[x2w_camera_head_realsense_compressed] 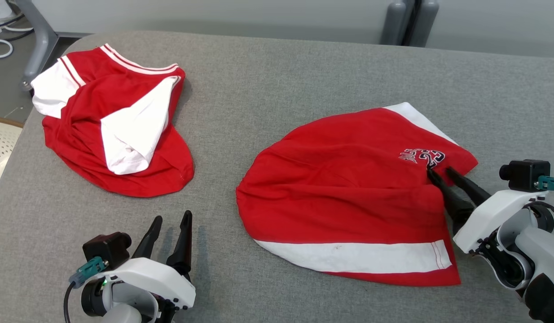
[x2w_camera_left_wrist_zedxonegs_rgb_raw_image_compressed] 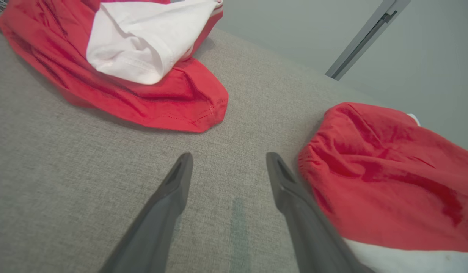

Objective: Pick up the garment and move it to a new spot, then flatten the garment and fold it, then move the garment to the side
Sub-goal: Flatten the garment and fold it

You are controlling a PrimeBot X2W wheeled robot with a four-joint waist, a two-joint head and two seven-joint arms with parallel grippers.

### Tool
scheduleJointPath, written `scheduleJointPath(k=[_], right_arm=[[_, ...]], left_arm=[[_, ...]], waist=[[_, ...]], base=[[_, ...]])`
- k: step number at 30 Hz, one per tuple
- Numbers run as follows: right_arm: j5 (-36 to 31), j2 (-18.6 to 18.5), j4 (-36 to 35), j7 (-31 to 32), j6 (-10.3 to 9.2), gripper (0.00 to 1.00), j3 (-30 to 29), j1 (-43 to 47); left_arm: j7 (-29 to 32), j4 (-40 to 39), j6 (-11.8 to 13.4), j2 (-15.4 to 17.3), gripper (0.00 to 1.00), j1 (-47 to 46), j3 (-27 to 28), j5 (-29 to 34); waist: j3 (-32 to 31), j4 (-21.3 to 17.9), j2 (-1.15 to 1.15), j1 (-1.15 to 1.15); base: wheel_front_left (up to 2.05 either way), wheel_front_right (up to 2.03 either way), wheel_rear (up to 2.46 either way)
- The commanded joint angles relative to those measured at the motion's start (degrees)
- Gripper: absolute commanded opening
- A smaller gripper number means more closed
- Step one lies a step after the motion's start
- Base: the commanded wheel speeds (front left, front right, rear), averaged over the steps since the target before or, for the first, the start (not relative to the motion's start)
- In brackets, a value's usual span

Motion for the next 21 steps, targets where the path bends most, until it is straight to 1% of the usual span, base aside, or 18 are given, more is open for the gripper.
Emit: scheduleJointPath(k=[1, 4, 9, 14, 19, 21], right_arm=[[0.1, -0.03, 0.45, -0.63, 0.01, 1.0, -0.18, -0.7], [-0.18, -0.01, 0.78, -1.12, 0.01, 1.0, -0.44, -0.34], [-1.03, -1.0, -0.88, -1.33, 0.01, 1.0, -1.24, 1.43], [-4.26, -1.49, -3.1, -1.37, 0.01, 1.0, -5.41, 3.85], [-8.85, -1.03, -6.3, -1.33, 0.01, 1.0, -10.19, 7.69], [-11.17, -0.97, -7.4, -1.31, 0.01, 1.0, -10.89, 9.1]], left_arm=[[-0.32, 0.14, -0.08, 0.19, 1.0, -0.58, 0.2, 0.21], [-0.3, 0.37, -0.11, 0.39, 1.0, 0.01, 0.15, 0.03], [-0.07, 0.32, -0.16, 0.94, 1.0, 1.03, 0.17, -0.32], [0.0, -0.15, 0.2, 1.35, 1.0, 1.41, 0.27, -0.38], [0.01, -0.31, 0.36, 1.65, 1.0, 2.5, 0.35, -0.65], [-0.01, -0.39, 0.41, 1.73, 1.0, 2.45, 0.43, -0.81]], waist=[[-0.57, -0.42, 0.0, 0.0], [-1.82, -1.43, 0.0, 0.0], [-3.69, -3.66, 0.0, 0.0], [-5.07, -6.09, 0.0, 0.0], [-6.35, -8.42, 0.0, 0.0], [-6.82, -9.2, 0.0, 0.0]], base=[[0.0, 0.0, 0.0], [0.0, 0.0, 0.0], [0.0, 0.0, 0.0], [0.0, 0.0, 0.0], [0.0, 0.0, 0.0], [0.0, 0.0, 0.0]])
